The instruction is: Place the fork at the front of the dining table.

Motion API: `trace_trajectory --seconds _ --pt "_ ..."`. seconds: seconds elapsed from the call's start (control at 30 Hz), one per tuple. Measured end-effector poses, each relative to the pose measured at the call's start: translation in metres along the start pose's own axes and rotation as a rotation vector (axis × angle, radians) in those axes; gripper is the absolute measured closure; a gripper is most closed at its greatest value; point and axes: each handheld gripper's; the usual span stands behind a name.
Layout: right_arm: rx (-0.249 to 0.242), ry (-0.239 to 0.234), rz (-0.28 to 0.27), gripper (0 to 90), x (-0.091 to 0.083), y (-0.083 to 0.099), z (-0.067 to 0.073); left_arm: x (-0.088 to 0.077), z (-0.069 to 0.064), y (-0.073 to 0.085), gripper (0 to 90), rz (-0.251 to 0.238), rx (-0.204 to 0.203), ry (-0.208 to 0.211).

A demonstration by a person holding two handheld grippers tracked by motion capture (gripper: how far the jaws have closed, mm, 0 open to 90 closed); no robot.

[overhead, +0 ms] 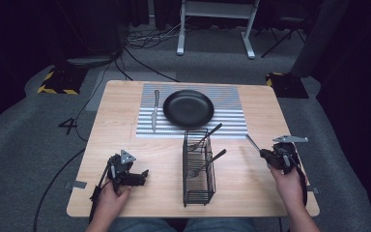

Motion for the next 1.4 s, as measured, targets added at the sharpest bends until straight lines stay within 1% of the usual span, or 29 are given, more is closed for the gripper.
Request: trace_trajectory --seconds 0.07,0.1,0.13,0.27,0.4,0.5,0.67,0.8,0.83,0.93,1.07,1.17,1.23,1.4 --pt "-0.004 -0.006 -0.015 84.5 -0.002 -0.008 0.002 0.0 0.0 0.0 4.7 -0.003 -0.002 0.001" --pt "-0.004 -0.006 -0.015 84.5 -0.002 -0.008 0.002 0.0 0.0 0.0 4.7 -0.003 -0.002 0.001" --pt "-0.013 -0.011 -0.037 84.5 -0.004 -0.017 0.003 0.0 0.0 0.0 4.7 -0.003 -0.003 0.001" --pt "-0.028 -0.014 -0.065 84.5 -0.007 -0.035 0.005 0.0 0.0 0.0 4.7 -0.002 0.0 0.0" --pt "-0.016 -0.023 -0.095 84.5 -0.008 -0.05 0.002 0.0 0.0 0.0 4.7 0.001 0.0 0.0" --pt "0.008 -0.033 -0.115 84.5 -0.006 -0.061 -0.003 0.0 0.0 0.0 4.7 0.001 0.0 0.0" --pt "0.006 -0.017 -0.13 84.5 0.002 -0.086 -0.007 0.0 0.0 0.0 4.7 -0.003 -0.001 0.002" --pt "0.004 -0.01 -0.143 84.5 0.009 -0.105 -0.007 0.0 0.0 0.0 4.7 -0.004 0.0 0.001" --pt "0.003 -0.01 -0.145 84.5 0.012 -0.11 -0.006 0.0 -0.001 0.0 4.7 -0.004 -0.007 -0.002" --pt "-0.014 0.002 -0.125 84.5 0.022 -0.124 -0.004 0.001 -0.001 0.0 4.6 -0.003 -0.013 -0.006" --pt "0.002 -0.001 -0.135 84.5 0.029 -0.144 -0.005 0.001 -0.001 0.0 4.6 -0.003 -0.013 -0.006" --pt "0.012 0.004 -0.137 84.5 0.035 -0.153 -0.005 0.001 -0.001 0.0 4.6 -0.003 -0.013 -0.006" --pt "0.027 0.0 -0.125 84.5 0.042 -0.157 -0.005 0.001 -0.001 0.0 4.6 -0.003 -0.013 -0.005" --pt "0.015 0.026 -0.106 84.5 0.061 -0.168 0.0 0.0 -0.001 0.0 4.7 -0.001 -0.016 -0.005"
Point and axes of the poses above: each handheld gripper's, and its own axes: x roughly forward along the jaws, y roughly out of its underside, z roughly to its left, and after that the axes turned 7 degrees about z, right-handed
